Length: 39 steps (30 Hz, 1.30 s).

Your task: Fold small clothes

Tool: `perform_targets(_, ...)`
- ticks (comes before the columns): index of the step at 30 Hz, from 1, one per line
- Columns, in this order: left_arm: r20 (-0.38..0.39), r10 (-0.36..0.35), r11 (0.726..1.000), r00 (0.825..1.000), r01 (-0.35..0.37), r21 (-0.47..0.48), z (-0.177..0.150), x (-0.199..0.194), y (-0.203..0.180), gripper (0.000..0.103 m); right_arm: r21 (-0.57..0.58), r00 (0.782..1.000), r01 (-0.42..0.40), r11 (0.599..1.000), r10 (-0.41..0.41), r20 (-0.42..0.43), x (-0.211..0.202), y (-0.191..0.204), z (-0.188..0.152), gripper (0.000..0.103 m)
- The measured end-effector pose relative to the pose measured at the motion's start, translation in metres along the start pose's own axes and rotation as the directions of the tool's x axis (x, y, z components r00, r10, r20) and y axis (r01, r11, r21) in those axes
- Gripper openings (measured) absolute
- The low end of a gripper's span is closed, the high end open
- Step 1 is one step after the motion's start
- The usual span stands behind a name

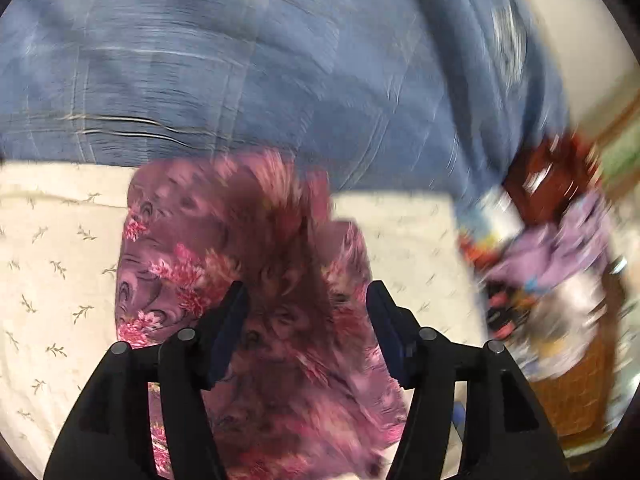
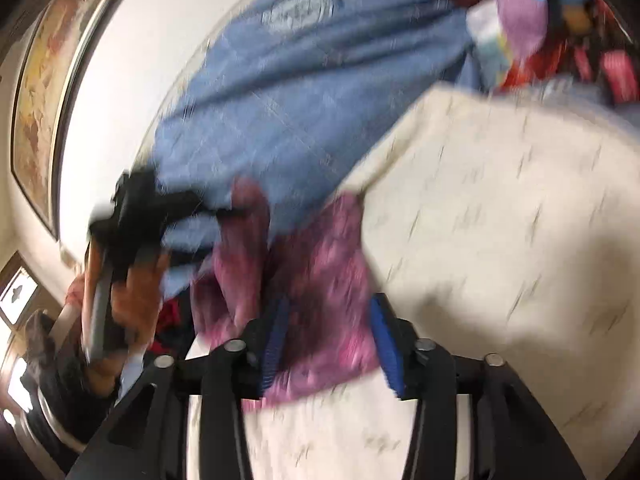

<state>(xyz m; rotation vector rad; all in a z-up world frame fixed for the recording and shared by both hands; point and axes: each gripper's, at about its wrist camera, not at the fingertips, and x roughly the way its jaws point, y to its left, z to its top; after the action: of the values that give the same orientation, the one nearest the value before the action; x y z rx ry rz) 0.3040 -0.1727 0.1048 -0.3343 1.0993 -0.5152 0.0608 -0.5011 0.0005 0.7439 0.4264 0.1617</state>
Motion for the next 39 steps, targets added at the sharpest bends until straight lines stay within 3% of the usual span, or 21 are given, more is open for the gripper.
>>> perform_targets(2, -0.028, -0.063, 0.996, 0.998, 0.061, -0.067, 0.004, 0.000, 0.009, 0.060, 0.009, 1.000, 0.013, 1.000, -0.013, 0.007, 0.007, 0.001, 0.021, 0.050)
perform_targets(7, -0.030, 0.050, 0.998, 0.998, -0.049, 0.026, 0.006, 0.019, -0.014, 0.060, -0.003, 0.999, -0.016, 1.000, 0.016, -0.035, 0.030, 0.018, 0.039, 0.056)
perform_targets(9, -0.034, 0.095, 0.995, 0.995, -0.094, 0.033, 0.006, 0.022, -0.005, 0.060, -0.039, 0.995, -0.020, 0.999, 0.016, -0.102, 0.047, 0.027, 0.037, 0.056)
perform_targets(12, -0.100, 0.088, 0.996, 0.991, -0.085, 0.032, 0.004, 0.028, 0.008, 0.060, -0.060, 0.976, -0.007, 0.998, -0.006, -0.216, 0.074, 0.033, 0.029, 0.056)
perform_targets(16, -0.183, 0.109, 0.986, 0.977, -0.082, 0.147, 0.002, 0.057, -0.031, 0.061, -0.100, 0.961, -0.026, 0.995, -0.002, -0.276, 0.081, 0.036, -0.005, 0.056)
perform_targets(18, -0.228, 0.153, 0.972, 0.962, -0.104, 0.212, 0.002, 0.075, -0.060, 0.061, -0.102, 0.957, -0.031, 0.994, 0.000, -0.291, 0.081, 0.035, -0.023, 0.057)
perform_targets(20, -0.273, 0.237, 0.944, 0.932, -0.154, 0.293, 0.000, 0.100, -0.082, 0.061, -0.092, 0.957, -0.048, 0.995, 0.019, -0.291, 0.078, 0.034, -0.038, 0.059)
perform_targets(23, -0.293, 0.396, 0.884, 0.870, -0.274, 0.379, -0.006, 0.132, -0.094, 0.061, -0.114, 0.961, -0.055, 0.992, 0.022, -0.275, 0.072, 0.037, -0.048, 0.063)
perform_targets(26, -0.333, 0.466, 0.855, 0.820, -0.321, 0.408, -0.012, 0.154, -0.089, 0.061, -0.150, 0.964, -0.064, 0.987, 0.022, -0.267, 0.068, 0.040, -0.051, 0.066)
perform_targets(30, -0.331, 0.488, 0.843, 0.808, -0.338, 0.418, -0.016, 0.158, -0.089, 0.062, -0.178, 0.960, -0.101, 0.979, 0.049, -0.275, 0.073, 0.044, -0.056, 0.072)
perform_targets(33, -0.343, 0.488, 0.851, 0.803, -0.350, 0.391, -0.017, 0.155, -0.086, 0.062, -0.217, 0.956, -0.133, 0.967, 0.068, -0.286, 0.078, 0.052, -0.062, 0.072)
perform_targets(34, -0.343, 0.484, 0.855, 0.805, -0.352, 0.380, -0.018, 0.153, -0.084, 0.056, -0.250, 0.960, -0.122, 0.961, 0.051, -0.276, 0.079, 0.056, -0.065, 0.072)
perform_targets(35, -0.343, 0.485, 0.856, 0.804, -0.356, 0.375, -0.018, 0.150, -0.081, 0.052, -0.280, 0.966, -0.100, 0.955, 0.025, -0.258, 0.079, 0.060, -0.067, 0.068)
perform_targets(36, -0.341, 0.486, 0.857, 0.805, -0.363, 0.366, -0.018, 0.147, -0.077, 0.041, -0.304, 0.969, -0.080, 0.949, 0.003, -0.247, 0.081, 0.062, -0.069, 0.065)
perform_targets(37, -0.339, 0.480, 0.863, 0.809, -0.365, 0.349, -0.018, 0.143, -0.075, 0.029, -0.308, 0.970, -0.072, 0.949, -0.006, -0.245, 0.084, 0.063, -0.069, 0.049)
perform_targets(38, -0.340, 0.450, 0.881, 0.826, -0.348, 0.321, -0.019, 0.136, -0.074, 0.021, -0.302, 0.970, -0.068, 0.951, -0.008, -0.244, 0.085, 0.063, -0.070, 0.017)
perform_targets(39, -0.334, 0.426, 0.894, 0.841, -0.333, 0.301, -0.020, 0.131, -0.073, 0.009, -0.280, 0.968, -0.082, 0.956, 0.009, -0.251, 0.087, 0.060, -0.069, 0.005)
